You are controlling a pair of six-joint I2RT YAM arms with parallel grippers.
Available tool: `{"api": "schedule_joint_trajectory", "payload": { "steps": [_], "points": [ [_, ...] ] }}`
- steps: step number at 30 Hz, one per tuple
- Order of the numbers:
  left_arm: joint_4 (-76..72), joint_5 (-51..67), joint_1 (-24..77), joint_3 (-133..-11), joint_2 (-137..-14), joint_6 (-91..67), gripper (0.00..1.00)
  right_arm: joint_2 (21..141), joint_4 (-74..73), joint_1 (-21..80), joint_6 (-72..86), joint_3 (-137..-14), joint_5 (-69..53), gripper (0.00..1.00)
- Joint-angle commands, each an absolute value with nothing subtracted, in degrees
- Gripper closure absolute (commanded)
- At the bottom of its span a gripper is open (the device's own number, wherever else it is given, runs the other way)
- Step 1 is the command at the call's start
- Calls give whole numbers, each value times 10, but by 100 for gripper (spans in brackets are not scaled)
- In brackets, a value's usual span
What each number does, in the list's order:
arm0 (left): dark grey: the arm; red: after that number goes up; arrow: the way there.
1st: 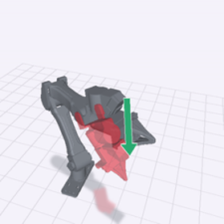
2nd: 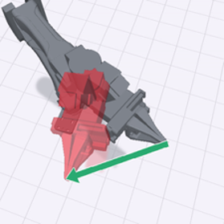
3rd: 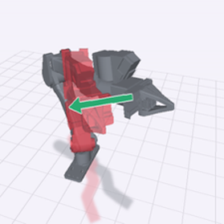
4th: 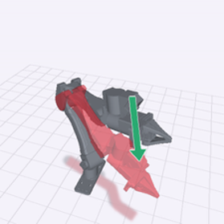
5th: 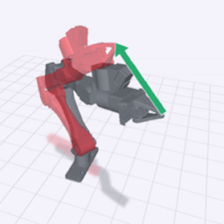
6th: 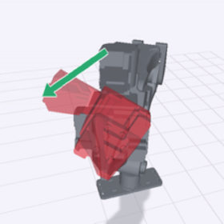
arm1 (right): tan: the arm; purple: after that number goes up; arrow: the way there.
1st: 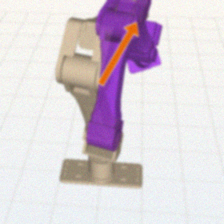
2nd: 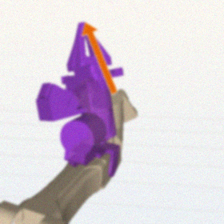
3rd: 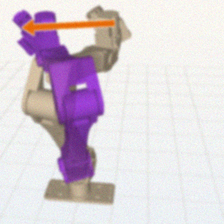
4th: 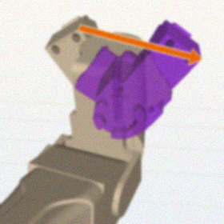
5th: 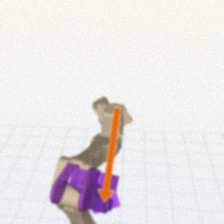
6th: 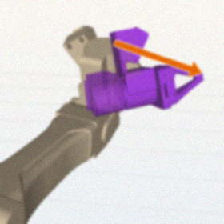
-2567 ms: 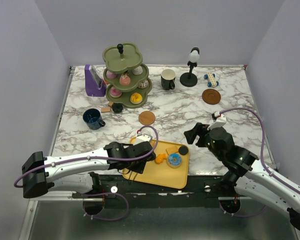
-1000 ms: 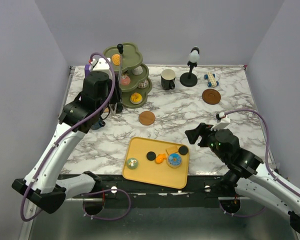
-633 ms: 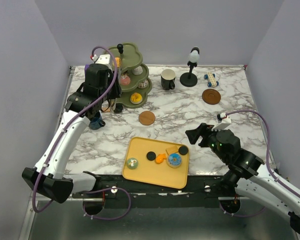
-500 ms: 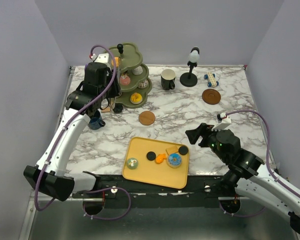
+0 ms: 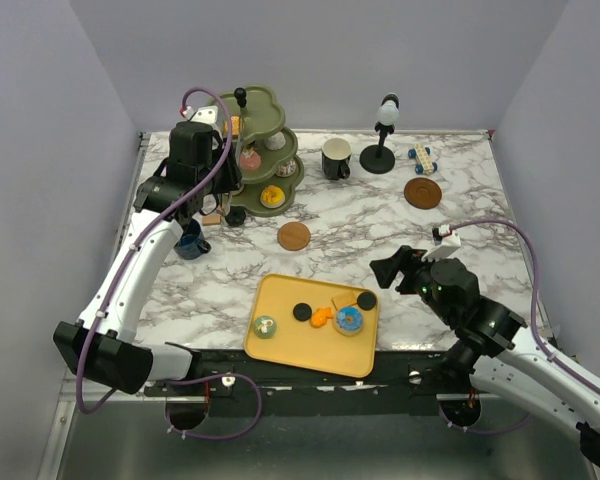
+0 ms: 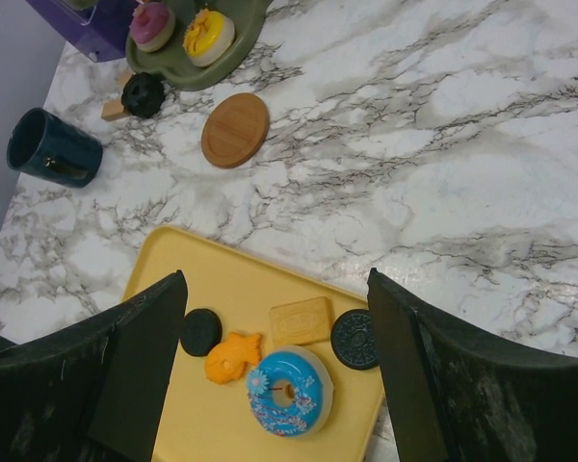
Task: Serve the afternoon tea
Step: Place the desert on the desert table.
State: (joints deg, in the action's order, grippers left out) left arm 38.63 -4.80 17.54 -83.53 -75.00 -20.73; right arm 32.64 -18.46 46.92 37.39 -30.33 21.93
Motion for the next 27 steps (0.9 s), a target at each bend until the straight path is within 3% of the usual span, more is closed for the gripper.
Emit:
{"api": "schedule_joint_trajectory", "payload": {
  "steps": [1, 8, 19, 27],
  "points": [
    [365, -33, 167, -834, -757, -199, 65, 329, -174, 470, 362, -296, 219, 17],
    [367, -32, 165, -829, -759, -197, 61, 332, -174, 470, 362, -297, 222, 17],
    [374, -42, 165, -846, -739, -192, 42, 336, -174, 470, 362, -299, 225, 17],
    [387, -44, 165, -882, -723, -191, 34, 329, -174, 470, 360, -298, 226, 17]
  ]
}}
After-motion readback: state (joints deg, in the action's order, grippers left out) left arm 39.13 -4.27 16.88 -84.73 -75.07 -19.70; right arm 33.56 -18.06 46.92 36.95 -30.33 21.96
